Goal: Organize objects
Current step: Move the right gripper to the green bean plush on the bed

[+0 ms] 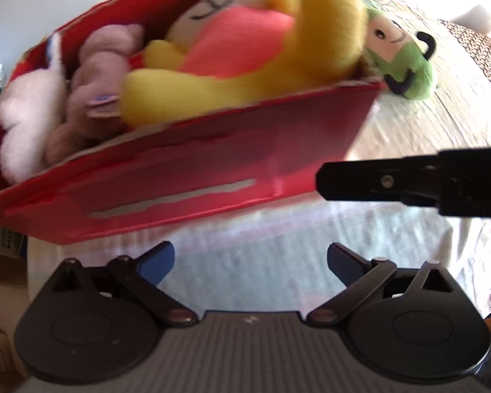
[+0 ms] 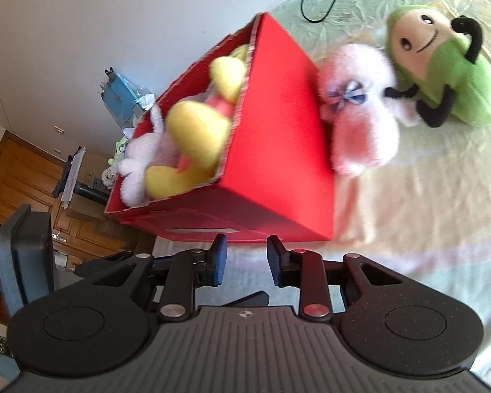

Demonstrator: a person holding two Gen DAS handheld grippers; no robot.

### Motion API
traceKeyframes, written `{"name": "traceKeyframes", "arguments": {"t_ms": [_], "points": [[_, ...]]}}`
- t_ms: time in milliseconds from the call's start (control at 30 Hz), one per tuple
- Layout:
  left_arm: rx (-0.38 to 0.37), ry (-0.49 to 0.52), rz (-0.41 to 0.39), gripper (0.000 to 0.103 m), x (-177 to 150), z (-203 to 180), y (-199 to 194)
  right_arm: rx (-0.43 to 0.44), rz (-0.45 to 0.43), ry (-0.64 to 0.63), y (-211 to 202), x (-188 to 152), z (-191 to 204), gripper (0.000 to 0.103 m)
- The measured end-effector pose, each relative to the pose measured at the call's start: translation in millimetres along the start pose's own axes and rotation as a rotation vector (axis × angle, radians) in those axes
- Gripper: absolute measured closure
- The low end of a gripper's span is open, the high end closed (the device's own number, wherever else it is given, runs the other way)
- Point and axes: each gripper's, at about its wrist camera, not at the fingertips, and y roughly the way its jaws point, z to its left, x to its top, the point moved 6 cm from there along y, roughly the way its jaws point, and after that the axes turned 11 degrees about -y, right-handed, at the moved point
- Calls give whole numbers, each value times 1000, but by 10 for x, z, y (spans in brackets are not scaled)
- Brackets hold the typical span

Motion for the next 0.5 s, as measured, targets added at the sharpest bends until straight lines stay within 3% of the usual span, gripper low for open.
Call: {"name": "traceKeyframes", "arguments": {"t_ms": [200, 500], "points": [[-11, 46, 11, 3, -34, -437, 50, -1, 26, 11, -134, -15, -260, 71], [-42, 108, 17, 3, -11, -1064, 83, -14, -9, 58, -508, -37, -737, 71]]}}
